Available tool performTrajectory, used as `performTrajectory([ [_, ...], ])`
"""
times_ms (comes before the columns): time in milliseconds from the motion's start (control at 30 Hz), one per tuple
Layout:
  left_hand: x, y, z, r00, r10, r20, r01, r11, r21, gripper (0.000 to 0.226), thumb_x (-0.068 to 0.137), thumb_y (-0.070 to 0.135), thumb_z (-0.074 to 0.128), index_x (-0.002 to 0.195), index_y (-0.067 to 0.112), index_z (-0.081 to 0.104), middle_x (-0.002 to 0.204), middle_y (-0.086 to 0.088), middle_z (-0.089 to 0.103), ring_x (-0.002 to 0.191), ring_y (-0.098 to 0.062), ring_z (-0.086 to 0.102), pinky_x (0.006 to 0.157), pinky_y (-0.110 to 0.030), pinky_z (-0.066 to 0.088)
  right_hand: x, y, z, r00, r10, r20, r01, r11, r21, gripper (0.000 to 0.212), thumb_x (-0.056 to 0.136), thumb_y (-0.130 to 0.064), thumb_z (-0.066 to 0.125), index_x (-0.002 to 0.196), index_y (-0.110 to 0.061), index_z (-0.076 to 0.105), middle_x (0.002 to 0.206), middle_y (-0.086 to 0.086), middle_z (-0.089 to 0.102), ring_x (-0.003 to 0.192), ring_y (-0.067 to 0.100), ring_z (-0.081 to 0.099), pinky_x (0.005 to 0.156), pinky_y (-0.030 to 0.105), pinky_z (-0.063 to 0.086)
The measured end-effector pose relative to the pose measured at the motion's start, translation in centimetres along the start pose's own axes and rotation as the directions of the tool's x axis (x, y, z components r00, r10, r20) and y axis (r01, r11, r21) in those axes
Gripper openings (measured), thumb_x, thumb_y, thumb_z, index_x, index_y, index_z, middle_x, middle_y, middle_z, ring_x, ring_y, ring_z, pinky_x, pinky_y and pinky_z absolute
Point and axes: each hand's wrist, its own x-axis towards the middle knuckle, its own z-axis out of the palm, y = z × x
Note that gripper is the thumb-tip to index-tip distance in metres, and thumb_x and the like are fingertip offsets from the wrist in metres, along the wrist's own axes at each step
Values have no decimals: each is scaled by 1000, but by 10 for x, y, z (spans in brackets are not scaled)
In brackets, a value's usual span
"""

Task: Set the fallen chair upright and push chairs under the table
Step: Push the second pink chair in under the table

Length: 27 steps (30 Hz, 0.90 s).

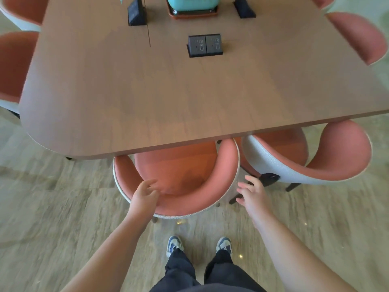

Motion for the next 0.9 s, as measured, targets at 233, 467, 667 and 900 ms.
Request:
performTrajectory([
  [233,-20,16,70,1000,-2,15,3,996,-90,42,98,-6,42,115,24,66,105,-2,81,87,-13,80,71,-30,62,32,-7,-74,1000,-15,4,14,1000,8,40,96,-1,44,128,-25,50,121,3,65,110,13,64,84,35,57],
  [467,-40,50,191,995,-30,-98,7,974,-226,31,103,-2,49,117,19,66,108,-7,81,95,-23,80,73,-35,63,114,-12,-176,990,-104,96,106,994,-11,40,95,-4,49,115,-38,56,113,-5,69,101,6,68,74,26,58],
  [667,-73,88,338,990,-138,18,138,948,-288,24,104,2,55,128,6,59,115,-21,73,90,-31,73,63,-36,64,175,-17,-302,994,-108,-13,106,987,-125,38,94,-6,50,121,-31,55,116,-7,68,96,11,68,90,47,57],
  [900,-63,101,479,922,-334,199,380,880,-285,72,100,23,72,158,6,33,111,-11,58,109,-29,62,100,-51,58,242,-8,-401,930,-69,-362,-25,968,-248,46,82,-1,60,128,-8,59,127,16,63,117,35,61,95,43,48],
])
